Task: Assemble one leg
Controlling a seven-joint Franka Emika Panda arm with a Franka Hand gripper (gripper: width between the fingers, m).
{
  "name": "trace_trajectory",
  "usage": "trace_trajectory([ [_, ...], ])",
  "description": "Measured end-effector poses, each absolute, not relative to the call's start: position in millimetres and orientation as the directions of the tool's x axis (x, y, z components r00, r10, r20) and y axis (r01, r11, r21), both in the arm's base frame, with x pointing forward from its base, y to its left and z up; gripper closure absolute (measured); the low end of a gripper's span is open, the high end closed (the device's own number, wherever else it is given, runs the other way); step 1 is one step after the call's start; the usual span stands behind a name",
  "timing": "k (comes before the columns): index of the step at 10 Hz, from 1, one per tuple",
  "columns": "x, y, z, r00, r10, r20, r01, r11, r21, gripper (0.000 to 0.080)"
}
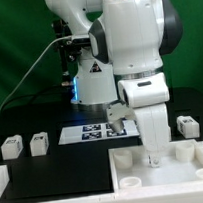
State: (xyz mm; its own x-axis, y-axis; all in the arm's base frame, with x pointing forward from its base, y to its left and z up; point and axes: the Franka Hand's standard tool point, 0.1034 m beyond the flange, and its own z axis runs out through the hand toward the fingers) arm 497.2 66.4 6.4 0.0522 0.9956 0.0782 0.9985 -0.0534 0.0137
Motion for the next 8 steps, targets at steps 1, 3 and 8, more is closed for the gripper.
trace_trajectory([
  [1,499,70,13.9,0.122,0.989,0.084,0.992,-0.125,0.032,0.0150],
  [3,491,88,26.6,0.319,0.942,0.102,0.945,-0.325,0.045,0.0150],
  [8,482,165,54.6,0.861,0.483,0.162,0.493,-0.870,-0.029,0.0150],
])
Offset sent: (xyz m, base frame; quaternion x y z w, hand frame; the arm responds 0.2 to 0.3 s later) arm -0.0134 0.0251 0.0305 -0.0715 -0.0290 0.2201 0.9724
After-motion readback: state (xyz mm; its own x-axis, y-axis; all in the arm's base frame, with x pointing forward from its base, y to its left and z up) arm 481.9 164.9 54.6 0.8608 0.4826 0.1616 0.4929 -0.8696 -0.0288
